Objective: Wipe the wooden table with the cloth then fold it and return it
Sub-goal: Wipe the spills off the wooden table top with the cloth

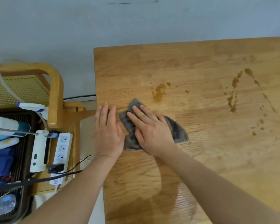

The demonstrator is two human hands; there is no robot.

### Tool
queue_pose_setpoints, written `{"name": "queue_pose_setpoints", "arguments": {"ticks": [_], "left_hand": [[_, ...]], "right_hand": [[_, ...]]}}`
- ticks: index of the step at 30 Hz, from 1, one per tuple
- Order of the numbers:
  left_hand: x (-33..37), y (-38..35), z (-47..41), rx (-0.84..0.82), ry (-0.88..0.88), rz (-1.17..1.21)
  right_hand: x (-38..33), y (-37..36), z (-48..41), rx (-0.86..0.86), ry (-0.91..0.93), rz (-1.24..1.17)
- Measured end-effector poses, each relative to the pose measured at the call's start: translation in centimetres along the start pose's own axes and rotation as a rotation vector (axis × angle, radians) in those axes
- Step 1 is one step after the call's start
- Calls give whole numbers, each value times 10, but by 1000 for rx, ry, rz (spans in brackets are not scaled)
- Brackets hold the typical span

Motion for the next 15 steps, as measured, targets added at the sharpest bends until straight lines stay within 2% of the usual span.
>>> {"name": "queue_pose_setpoints", "arguments": {"ticks": [1,2,5,6,7,10,12,14,15], "left_hand": [[0,-1,0,-12,6,1],[-1,-2,0,-22,16,1],[0,-3,0,-37,3,-12],[0,-3,0,-36,-1,-13],[0,-4,0,-36,-2,-13],[-1,-3,-1,-13,5,2],[-2,-2,0,-1,6,29],[-2,-3,1,-2,-2,53],[-3,-3,1,-11,1,57]], "right_hand": [[23,4,5,-13,32,28],[54,10,11,-8,-22,26],[124,26,33,82,-470,-51],[119,25,34,109,-570,-46],[101,20,29,116,-594,-47],[10,0,-3,88,-336,-60],[-23,-5,-11,34,-154,-63],[-5,-1,-7,5,-53,-3],[20,2,0,-2,-74,29]]}}
Point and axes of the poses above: each hand's wrist, its own z-axis away from the middle knuckle, its own y-axis out of the back of the hand, x = y × z, the point moved 9 cm from there along -z, towards the middle knuckle, and after that the axes turned 11 degrees about -x, right-handed, at the moved point
